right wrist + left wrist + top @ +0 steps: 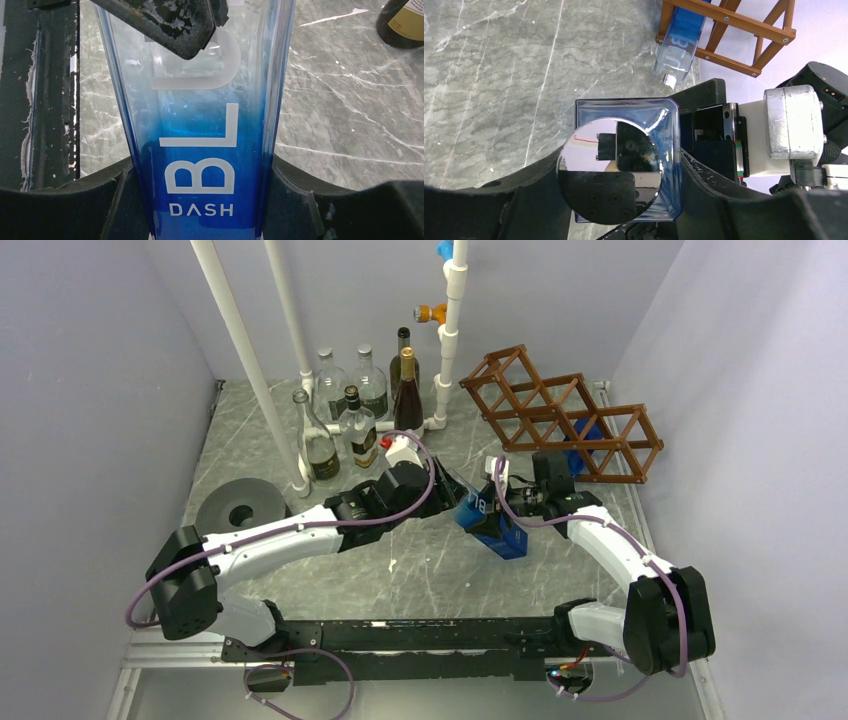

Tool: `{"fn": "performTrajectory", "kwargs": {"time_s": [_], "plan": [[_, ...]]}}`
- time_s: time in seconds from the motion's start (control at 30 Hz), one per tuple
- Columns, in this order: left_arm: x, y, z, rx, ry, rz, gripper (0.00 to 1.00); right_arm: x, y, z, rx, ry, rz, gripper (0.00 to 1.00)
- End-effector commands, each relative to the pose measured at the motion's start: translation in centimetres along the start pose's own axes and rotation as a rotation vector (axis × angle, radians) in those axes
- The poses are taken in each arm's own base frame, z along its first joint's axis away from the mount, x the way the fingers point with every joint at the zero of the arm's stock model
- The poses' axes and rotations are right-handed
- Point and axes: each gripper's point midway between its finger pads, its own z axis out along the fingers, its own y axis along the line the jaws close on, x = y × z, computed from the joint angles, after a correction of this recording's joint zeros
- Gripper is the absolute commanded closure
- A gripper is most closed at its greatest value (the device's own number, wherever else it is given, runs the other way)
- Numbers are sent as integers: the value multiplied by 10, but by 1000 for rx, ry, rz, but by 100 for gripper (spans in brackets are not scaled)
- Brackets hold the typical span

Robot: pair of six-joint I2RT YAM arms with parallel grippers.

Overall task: Take the wine bottle off the wine rack
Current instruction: Pick up the wine bottle from the wine rack.

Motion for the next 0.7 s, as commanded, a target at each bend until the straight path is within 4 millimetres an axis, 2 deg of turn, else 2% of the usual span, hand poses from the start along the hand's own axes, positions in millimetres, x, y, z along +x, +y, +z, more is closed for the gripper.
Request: {"fn": "performTrajectory", "kwargs": {"time_s": [0.0,0.03,0.07,0.13,0.23,0.3,0.43,0.67], "plan": [[-15,-30,-6,125,-58,6,96,-37,2,-4,-36,-117,-113,100],[-16,-32,-8,133,-62,10,100,-37,3,-4,-37,-118,-113,94],[-17,-33,-9,138,-65,14,100,-37,3,-4,-39,-118,-113,84],[-20,-36,-11,147,-72,31,100,-37,4,-5,-42,-119,-114,59],[-26,-39,-16,156,-90,59,100,-39,8,-6,-54,-120,-119,30],[-30,-41,-20,163,-104,86,100,-43,10,-9,-62,-128,-101,3],[-39,-44,-29,180,-134,153,100,-59,22,-20,-124,-186,-98,0],[-60,-51,-51,214,-207,269,100,-69,29,-43,-137,-250,-151,0]]}}
